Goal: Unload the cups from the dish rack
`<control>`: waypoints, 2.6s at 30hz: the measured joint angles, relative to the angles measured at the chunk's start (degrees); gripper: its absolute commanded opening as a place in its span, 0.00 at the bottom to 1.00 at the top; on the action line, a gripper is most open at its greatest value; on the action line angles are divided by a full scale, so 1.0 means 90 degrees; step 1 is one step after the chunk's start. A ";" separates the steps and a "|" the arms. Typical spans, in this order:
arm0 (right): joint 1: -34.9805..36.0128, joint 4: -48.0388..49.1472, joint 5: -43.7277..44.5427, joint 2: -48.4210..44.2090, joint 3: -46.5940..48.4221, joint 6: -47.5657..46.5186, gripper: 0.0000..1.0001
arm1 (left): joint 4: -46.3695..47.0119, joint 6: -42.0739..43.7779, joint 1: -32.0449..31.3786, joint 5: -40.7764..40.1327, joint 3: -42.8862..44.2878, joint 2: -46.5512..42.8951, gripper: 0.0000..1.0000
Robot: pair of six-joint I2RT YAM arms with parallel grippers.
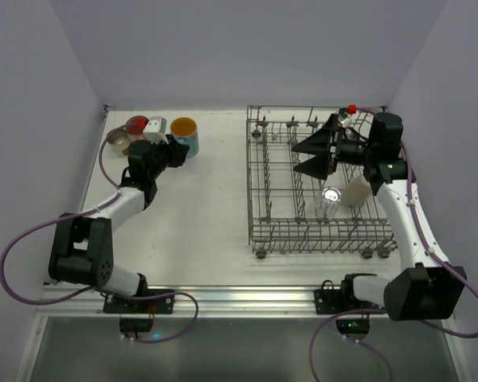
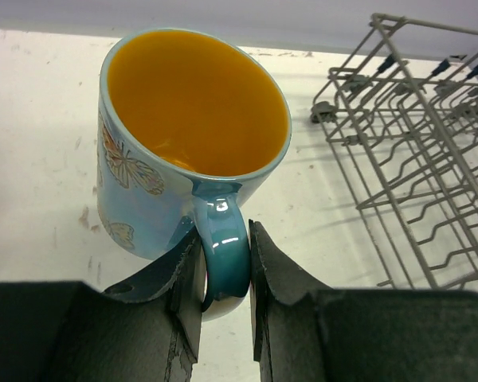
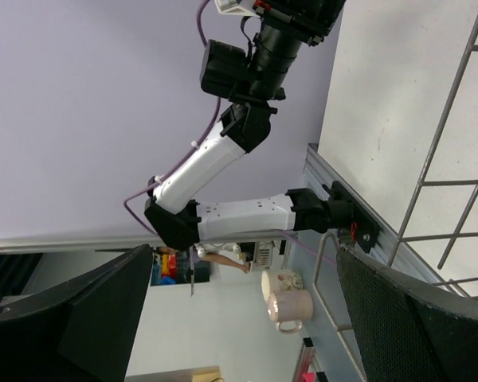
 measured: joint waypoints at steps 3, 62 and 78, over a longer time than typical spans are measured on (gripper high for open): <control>-0.0087 -0.0012 -0.0063 0.0078 0.0000 -0.0068 0.99 | 0.0221 -0.0039 0.0214 0.0085 -0.0090 0.0291 0.00; 0.0410 -0.4724 0.6938 0.1613 0.2016 -0.3798 0.99 | 0.1054 -0.0155 0.0908 0.0556 0.1256 0.2890 0.49; 0.0857 -0.5149 0.8699 0.1438 0.1025 -0.3322 0.99 | 0.1314 -0.0673 0.0911 0.0563 0.1054 0.2472 1.00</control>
